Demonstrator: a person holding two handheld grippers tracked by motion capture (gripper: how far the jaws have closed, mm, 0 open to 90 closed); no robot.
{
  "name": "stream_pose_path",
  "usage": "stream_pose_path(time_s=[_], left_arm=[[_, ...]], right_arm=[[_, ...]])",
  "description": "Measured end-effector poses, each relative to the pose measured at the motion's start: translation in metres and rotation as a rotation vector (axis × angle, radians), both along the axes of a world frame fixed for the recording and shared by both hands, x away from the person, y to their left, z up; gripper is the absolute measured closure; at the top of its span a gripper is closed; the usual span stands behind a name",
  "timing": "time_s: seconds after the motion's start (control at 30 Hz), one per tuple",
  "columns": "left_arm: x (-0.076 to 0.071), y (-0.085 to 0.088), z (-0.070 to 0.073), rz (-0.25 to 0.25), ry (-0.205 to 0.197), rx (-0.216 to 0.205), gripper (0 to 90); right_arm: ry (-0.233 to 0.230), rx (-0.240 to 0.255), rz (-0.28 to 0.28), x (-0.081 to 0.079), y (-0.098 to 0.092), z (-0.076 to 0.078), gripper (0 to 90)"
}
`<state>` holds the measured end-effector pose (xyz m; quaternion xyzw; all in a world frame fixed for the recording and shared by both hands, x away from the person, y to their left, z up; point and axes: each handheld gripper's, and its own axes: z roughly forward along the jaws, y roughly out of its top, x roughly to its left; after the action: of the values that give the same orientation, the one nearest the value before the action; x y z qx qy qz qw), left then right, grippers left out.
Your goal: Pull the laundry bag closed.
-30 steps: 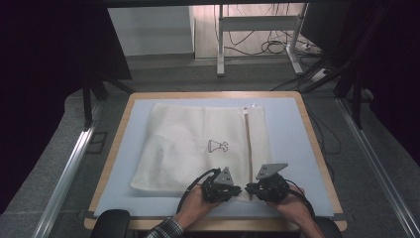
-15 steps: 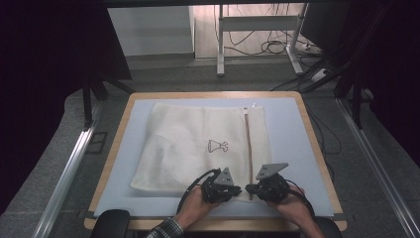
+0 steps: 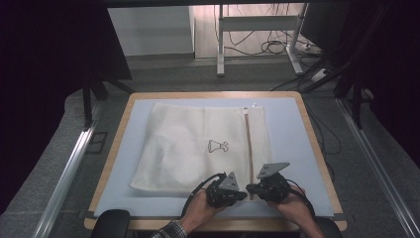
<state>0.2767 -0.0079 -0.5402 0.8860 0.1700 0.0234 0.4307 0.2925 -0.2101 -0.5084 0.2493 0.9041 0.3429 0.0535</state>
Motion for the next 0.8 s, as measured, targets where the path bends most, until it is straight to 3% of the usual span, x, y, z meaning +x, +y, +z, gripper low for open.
stream_pose_path(time_s=[0.4,0.43,0.73,0.8], left_arm=[[-0.003,-0.001,0.0,-0.003,-0.033,0.028,90.0],[-0.003,-0.001,0.0,-0.006,-0.039,0.034,90.0],[-0.002,-0.001,0.0,0.0,-0.022,0.021,90.0],[-0.001,0.0,0.001,-0.014,-0.032,0.04,90.0]], right_arm=[[-0.005,0.005,-0.013,0.006,-0.003,0.0,86.3],[-0.026,-0.005,-0.02,0.007,-0.002,0.001,86.4],[-0.044,-0.027,-0.029,0.019,0.001,0.001,86.3],[-0.053,-0.022,-0.042,0.024,0.0,0.003,86.3]])
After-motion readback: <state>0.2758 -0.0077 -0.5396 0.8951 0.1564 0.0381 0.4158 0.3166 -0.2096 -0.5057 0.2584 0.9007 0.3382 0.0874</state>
